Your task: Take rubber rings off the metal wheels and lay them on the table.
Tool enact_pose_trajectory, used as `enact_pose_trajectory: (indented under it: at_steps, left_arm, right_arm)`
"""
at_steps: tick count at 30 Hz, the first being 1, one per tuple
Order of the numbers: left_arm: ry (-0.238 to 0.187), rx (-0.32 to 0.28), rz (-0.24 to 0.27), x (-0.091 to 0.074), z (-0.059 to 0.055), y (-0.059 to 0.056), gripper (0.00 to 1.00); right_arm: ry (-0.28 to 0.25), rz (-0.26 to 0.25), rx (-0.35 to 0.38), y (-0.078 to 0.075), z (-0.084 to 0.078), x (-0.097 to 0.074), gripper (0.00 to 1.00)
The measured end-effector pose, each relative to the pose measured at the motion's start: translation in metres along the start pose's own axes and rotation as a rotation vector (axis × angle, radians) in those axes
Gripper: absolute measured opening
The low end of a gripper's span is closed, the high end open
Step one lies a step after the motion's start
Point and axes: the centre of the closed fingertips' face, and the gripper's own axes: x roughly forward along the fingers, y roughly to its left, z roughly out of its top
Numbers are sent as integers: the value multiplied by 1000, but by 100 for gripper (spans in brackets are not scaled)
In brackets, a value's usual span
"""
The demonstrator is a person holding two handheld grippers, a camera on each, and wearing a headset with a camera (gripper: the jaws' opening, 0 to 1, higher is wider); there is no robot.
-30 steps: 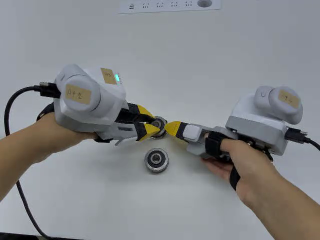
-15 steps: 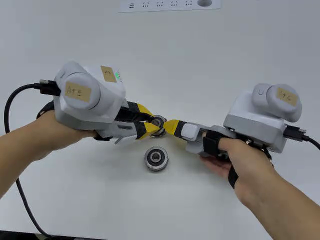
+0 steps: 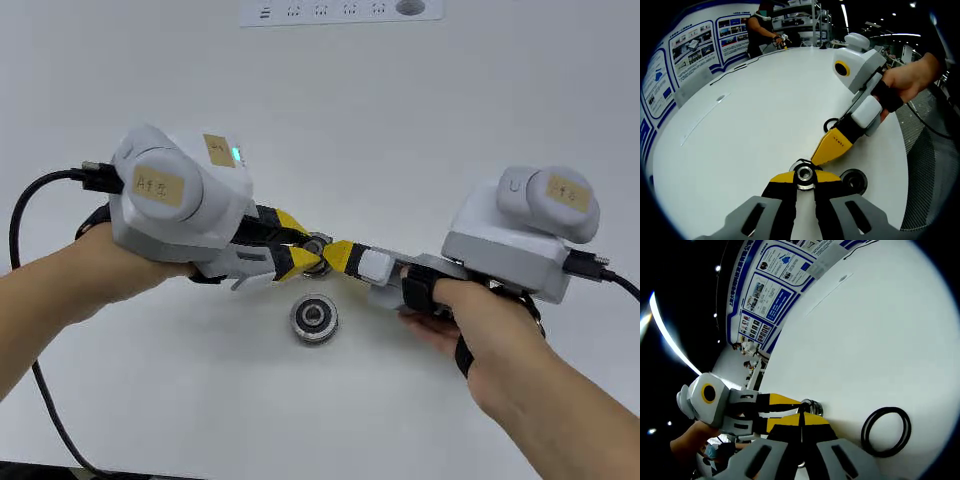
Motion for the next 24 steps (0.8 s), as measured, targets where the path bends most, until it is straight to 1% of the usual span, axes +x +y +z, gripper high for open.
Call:
enact_pose_trajectory:
  at_steps: [11, 18, 24]
  left_arm:
    - [-4, -4, 4, 0, 0, 1, 12]
    - [-8, -3, 6, 0, 1, 0, 13]
    - [-13, -4, 11, 0, 1, 1, 13]
  right_arm:
    - [-5, 26, -2, 7, 1, 1, 0]
    - [-7, 29, -11, 10, 0, -2, 0]
    - [-5, 43, -11, 14, 0, -3, 0]
